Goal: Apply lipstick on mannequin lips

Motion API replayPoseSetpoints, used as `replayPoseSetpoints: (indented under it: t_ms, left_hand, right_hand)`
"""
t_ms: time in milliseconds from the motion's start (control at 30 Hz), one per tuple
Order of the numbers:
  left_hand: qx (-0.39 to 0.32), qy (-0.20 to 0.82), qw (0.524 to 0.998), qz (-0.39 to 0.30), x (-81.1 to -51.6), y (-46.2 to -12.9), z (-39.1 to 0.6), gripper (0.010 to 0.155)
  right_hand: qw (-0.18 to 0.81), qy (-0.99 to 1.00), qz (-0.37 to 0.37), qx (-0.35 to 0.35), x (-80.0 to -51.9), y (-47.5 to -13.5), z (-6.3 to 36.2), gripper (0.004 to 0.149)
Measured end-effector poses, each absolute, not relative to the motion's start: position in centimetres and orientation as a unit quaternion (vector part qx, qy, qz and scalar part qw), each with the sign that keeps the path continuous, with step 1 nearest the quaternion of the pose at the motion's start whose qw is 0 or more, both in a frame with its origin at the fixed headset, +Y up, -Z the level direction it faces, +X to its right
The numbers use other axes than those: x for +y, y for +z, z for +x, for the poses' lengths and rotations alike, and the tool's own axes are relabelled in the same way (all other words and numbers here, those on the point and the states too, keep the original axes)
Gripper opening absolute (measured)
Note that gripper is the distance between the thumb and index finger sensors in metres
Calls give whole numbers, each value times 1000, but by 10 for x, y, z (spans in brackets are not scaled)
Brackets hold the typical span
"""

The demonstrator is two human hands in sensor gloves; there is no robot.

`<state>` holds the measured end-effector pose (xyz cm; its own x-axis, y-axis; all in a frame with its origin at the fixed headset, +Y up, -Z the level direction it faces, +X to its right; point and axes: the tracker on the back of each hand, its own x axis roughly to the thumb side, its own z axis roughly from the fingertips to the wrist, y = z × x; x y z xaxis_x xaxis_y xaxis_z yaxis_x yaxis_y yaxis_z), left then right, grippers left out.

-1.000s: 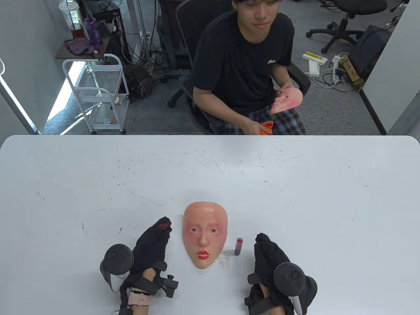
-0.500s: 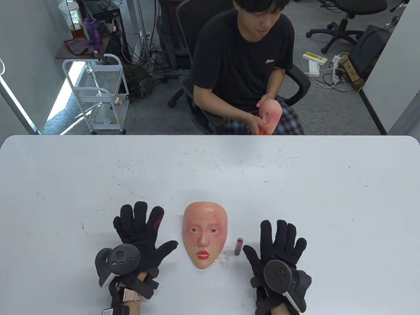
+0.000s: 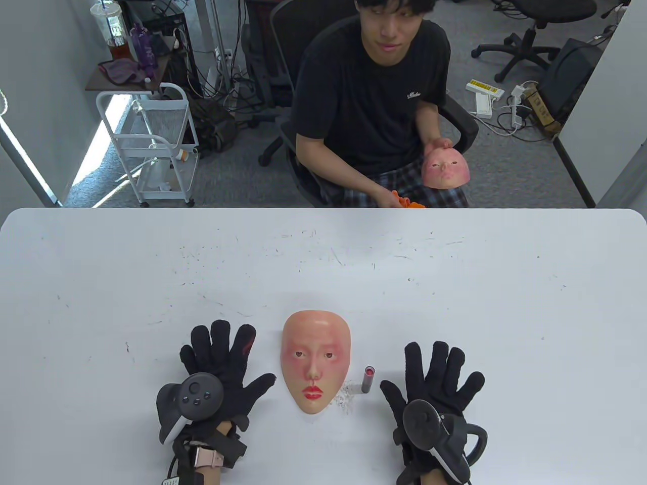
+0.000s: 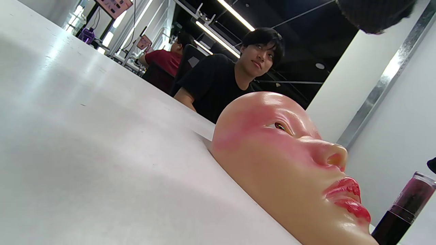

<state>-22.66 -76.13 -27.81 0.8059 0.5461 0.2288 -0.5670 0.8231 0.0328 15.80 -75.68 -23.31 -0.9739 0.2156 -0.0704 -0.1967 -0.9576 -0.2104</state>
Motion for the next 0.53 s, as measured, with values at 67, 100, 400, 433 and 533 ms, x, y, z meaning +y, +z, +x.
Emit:
replayPoseSetpoints:
  t_ms: [67, 100, 400, 433, 533]
  left_hand:
    - [-101, 293, 950, 45, -762, -278, -227, 91]
    - [-96, 294, 950, 40, -762, -277, -228, 91]
    - [-78, 319, 944, 36, -763, -275, -237, 92]
    - [-77, 319, 944, 34, -763, -275, -236, 92]
    - [-79, 319, 944, 33, -763, -275, -236, 91]
  right_hand:
    - [99, 989, -46, -100, -757, -233, 157, 80]
    - [97, 989, -46, -97, -757, -233, 157, 80]
    - [91, 990, -46, -98, -757, -232, 155, 79]
    - [91, 990, -46, -96, -757, -232, 155, 79]
    - [90, 990, -47, -93, -758, -231, 154, 79]
